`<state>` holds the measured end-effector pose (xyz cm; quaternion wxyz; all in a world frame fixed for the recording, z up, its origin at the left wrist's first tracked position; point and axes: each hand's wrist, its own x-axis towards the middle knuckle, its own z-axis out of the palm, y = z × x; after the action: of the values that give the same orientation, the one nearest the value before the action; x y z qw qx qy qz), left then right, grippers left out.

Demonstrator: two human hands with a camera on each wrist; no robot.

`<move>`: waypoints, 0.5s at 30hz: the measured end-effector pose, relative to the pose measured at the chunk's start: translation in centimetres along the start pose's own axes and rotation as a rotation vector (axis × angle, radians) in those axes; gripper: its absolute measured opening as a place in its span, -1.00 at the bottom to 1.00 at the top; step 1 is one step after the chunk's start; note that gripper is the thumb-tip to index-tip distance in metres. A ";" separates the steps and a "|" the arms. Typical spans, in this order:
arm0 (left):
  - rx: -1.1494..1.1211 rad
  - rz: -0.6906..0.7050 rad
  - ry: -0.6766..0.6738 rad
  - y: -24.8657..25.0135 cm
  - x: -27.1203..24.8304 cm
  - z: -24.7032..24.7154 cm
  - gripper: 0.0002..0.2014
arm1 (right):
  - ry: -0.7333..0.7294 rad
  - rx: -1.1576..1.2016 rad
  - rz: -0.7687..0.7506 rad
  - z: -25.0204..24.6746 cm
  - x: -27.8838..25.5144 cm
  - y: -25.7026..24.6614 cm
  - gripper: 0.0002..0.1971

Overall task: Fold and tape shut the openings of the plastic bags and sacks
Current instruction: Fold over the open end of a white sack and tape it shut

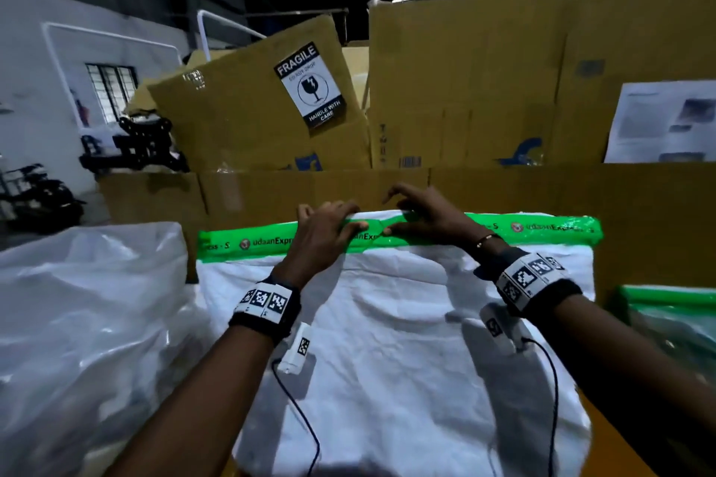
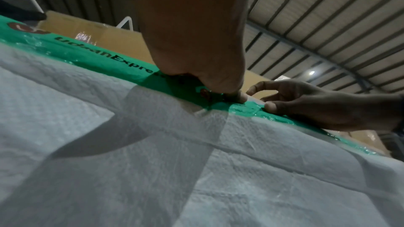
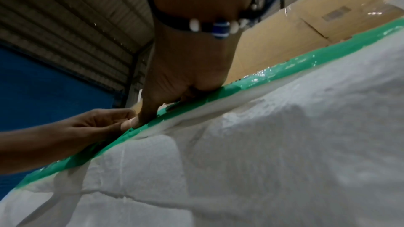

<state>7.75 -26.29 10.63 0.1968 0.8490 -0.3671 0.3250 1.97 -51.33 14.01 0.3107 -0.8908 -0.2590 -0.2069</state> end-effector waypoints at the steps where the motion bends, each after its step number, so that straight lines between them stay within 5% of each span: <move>1: 0.010 -0.018 -0.021 -0.1 -0.7 1.0 -0.60 | -0.016 0.002 -0.001 0.8 -0.4 0.7 -0.54; 8: 0.036 -0.224 0.165 -0.4 -6.2 3.7 -0.74 | -0.034 -0.133 0.071 3.6 -1.0 4.5 -0.58; 11: 0.036 -0.336 0.172 -2.0 -11.1 4.4 -0.58 | -0.030 -0.246 0.109 4.9 -1.1 5.8 -0.59; 15: -0.024 -0.523 0.015 -3.9 -16.7 5.6 -0.21 | -0.026 -0.329 0.148 6.4 -0.9 6.8 -0.64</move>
<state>4.30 -18.73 -5.38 0.2870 0.9102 -0.1378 0.2650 6.58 -51.98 5.90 0.1720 -0.9488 -0.1595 -0.2116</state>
